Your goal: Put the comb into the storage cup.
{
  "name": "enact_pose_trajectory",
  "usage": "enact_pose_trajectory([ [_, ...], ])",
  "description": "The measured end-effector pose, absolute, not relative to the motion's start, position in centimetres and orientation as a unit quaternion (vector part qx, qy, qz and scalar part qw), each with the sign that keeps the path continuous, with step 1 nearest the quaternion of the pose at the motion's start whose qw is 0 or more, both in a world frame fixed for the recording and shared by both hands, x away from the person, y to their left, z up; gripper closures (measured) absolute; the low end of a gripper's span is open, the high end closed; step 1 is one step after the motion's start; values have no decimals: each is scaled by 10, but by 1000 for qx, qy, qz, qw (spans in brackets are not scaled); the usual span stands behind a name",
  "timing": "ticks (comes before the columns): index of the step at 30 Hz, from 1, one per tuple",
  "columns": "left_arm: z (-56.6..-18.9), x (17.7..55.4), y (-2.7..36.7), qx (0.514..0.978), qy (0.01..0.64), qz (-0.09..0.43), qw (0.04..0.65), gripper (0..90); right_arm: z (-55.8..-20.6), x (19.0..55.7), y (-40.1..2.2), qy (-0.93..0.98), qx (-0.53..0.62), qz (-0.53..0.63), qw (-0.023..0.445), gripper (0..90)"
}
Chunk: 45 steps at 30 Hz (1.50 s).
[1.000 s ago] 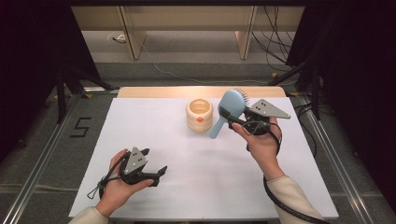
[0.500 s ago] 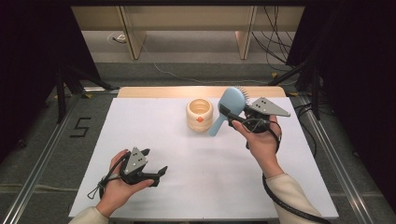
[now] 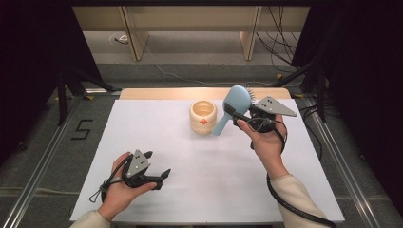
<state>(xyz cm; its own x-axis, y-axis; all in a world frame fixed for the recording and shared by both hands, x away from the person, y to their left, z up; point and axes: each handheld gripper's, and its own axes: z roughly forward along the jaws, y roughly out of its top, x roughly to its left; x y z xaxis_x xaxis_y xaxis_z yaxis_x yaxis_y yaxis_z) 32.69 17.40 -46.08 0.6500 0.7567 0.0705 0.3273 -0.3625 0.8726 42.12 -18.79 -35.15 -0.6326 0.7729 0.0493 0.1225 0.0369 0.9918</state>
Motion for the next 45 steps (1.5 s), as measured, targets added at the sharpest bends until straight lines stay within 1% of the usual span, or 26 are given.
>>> enact_pose_trajectory([
  [37, -461, 327, 175, 790, 347, 240, 444, 122, -336, 432, -183, 654, 332, 620, 280, 511],
  [45, -459, 327, 174, 782, 356, 234, 456, 126, -333, 434, -182, 652, 333, 620, 281, 511],
])
